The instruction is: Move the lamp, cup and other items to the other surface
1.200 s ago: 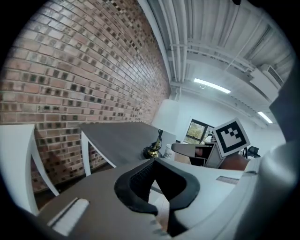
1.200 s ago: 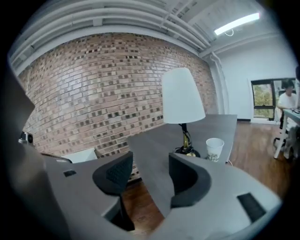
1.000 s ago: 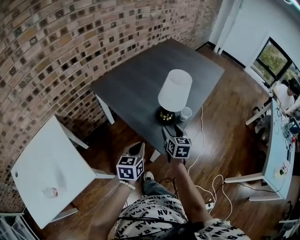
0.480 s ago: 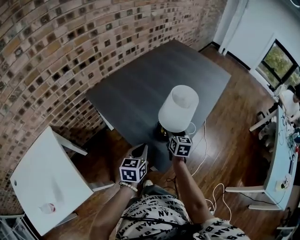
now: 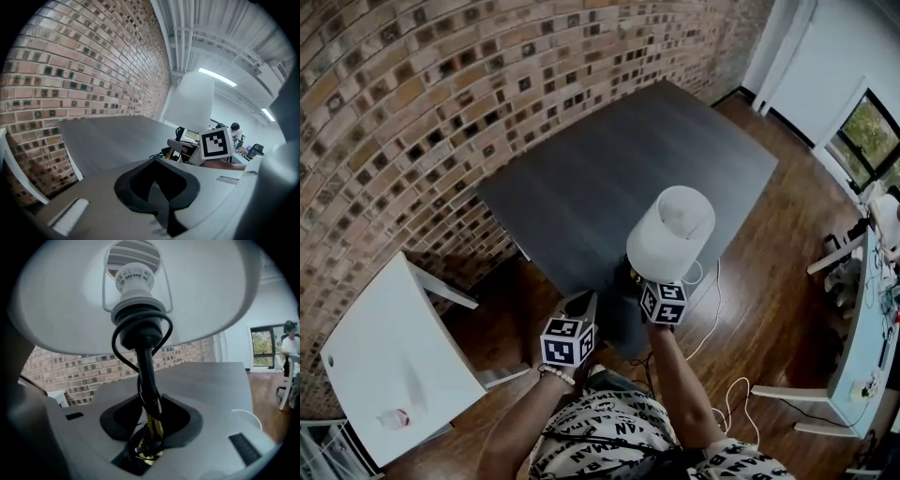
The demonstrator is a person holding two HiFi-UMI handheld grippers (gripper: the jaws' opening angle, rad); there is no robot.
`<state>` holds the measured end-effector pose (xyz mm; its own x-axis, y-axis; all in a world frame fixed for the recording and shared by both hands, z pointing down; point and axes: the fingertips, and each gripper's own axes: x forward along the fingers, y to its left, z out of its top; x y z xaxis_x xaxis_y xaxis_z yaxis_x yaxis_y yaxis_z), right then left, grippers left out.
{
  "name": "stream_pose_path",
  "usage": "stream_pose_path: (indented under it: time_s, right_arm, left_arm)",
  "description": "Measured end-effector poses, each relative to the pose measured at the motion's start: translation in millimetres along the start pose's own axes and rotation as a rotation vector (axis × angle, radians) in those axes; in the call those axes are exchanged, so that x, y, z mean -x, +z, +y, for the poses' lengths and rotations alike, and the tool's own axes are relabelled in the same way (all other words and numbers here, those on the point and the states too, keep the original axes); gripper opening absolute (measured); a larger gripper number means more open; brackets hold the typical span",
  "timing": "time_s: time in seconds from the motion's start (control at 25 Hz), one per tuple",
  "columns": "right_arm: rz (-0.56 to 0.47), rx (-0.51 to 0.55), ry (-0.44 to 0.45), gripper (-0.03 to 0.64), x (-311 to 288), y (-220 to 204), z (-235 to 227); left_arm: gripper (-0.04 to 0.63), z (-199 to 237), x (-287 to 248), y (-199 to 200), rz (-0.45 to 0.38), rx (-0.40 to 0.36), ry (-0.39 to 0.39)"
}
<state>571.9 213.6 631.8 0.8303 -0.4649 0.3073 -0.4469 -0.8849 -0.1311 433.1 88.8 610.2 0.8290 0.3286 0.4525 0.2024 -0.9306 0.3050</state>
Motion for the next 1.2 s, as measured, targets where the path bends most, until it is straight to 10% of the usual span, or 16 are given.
stream_pose_path:
  time_s: [0.56, 1.2]
  right_arm:
    - [0.021, 0.136, 0.098, 0.092, 2.5, 24.0, 45.5]
    - [-0.017, 0.209, 0.502, 0.092, 100.2, 32.0, 304.9]
  left_arm:
    - [0.0, 29.7, 37.5, -9.0, -0.033, 0.077, 0.09]
    - [0.0, 86.0, 268.7, -98.4, -0.12, 0.23, 0.4]
